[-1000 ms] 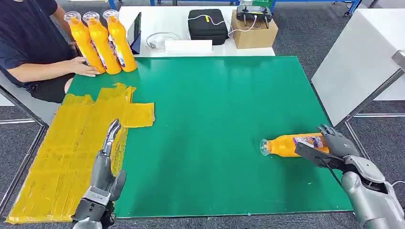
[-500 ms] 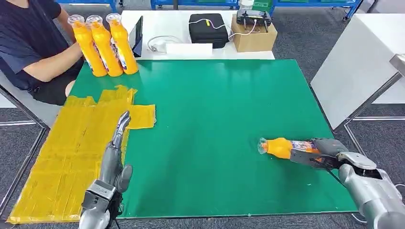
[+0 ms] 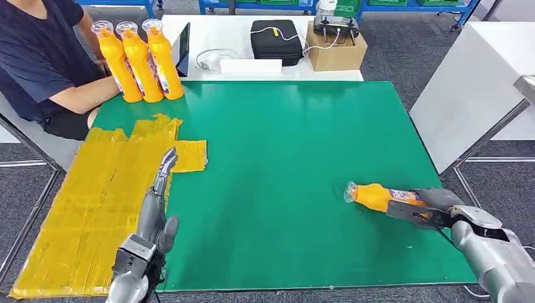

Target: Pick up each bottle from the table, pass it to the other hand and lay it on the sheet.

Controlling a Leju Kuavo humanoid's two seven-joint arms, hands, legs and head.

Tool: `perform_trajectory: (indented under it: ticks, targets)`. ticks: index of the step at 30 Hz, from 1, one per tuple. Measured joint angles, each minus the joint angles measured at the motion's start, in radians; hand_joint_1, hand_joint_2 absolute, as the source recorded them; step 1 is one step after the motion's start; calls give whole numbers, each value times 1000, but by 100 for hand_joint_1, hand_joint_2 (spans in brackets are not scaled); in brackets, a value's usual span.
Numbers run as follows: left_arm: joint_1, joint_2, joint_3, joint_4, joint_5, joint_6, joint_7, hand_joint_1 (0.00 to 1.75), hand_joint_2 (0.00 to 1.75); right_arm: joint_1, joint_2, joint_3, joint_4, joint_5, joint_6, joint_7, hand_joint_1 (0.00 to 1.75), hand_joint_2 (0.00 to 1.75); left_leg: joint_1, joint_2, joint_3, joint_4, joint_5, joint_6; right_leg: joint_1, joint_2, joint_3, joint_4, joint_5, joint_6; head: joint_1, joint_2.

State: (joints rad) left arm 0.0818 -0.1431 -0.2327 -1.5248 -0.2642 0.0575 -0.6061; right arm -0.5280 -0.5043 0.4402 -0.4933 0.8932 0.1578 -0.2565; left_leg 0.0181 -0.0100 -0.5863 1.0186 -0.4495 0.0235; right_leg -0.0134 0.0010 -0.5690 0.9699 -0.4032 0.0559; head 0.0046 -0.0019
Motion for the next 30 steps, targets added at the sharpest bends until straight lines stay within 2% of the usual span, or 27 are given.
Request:
perform_trajectory:
  ticks: [2, 3, 5, 6, 8, 9, 11, 13, 17, 23, 30]
  targets:
    - [26, 1, 2, -9, 83, -59, 34, 0, 175, 17, 35, -30, -31, -108, -50, -63, 175, 175, 1, 3, 0, 0, -2, -2, 1, 3, 2, 0, 1, 0, 0, 0]
    - [45, 1, 7, -19, 150, -103, 62, 0, 175, 46, 64, -52, -73, -178, -70, -82, 175, 175, 3, 8, 1, -1, -4, -5, 3, 9, 2, 0, 1, -1, 2, 0]
    - [77, -3, 20, -41, 253, -176, 103, 0, 175, 110, 159, -92, -223, -304, -88, -61, 175, 175, 3, 22, 3, -1, -7, -7, 5, 22, -2, 0, 3, -3, 0, 0]
    - [93, -7, 23, -56, 282, -198, 118, 0, 175, 150, 209, -99, -318, -355, -95, -41, 175, 175, 3, 23, 2, -1, -7, -7, 4, 23, -6, 1, 3, -4, 0, 0]
    - [116, -18, 25, -82, 321, -229, 140, 0, 175, 214, 302, -90, -483, -438, -101, -20, 175, 175, 3, 20, -4, 0, -2, -7, 4, 22, -14, 5, 3, -4, -1, 0]
    - [126, -25, 24, -94, 342, -239, 151, 0, 175, 234, 347, -74, -564, -473, -110, 4, 175, 175, 3, 14, -9, 0, 1, -9, 4, 16, -19, 7, 2, -5, -1, 0]
    - [144, -34, 18, -113, 375, -246, 165, 0, 175, 250, 407, -37, -675, -508, -130, 23, 175, 175, 3, 6, -16, 0, 5, -11, 4, 9, -25, 10, 2, -5, 0, 0]
    - [151, -36, 12, -123, 387, -246, 170, 0, 175, 259, 447, -8, -741, -521, -144, 25, 175, 175, 4, 6, -17, 0, 5, -11, 4, 9, -26, 10, 1, -6, 0, 0]
    - [157, -40, 4, -138, 402, -246, 173, 0, 175, 270, 497, 36, -803, -501, -139, 10, 175, 175, 4, 6, -19, -1, 4, -11, 3, 9, -26, 10, 1, -6, 1, 0]
    - [154, -50, -19, -150, 434, -243, 190, 0, 175, 270, 612, 169, -790, -471, -141, 9, 175, 175, 3, 5, -19, -1, 4, -11, 3, 8, -28, 10, 1, -6, 0, 0]
    - [154, -50, -29, -150, 459, -252, 193, 0, 175, 258, 647, 238, -751, -480, -143, 11, 175, 175, 3, 5, -20, -1, 4, -11, 2, 8, -28, 10, 1, -6, 0, 0]
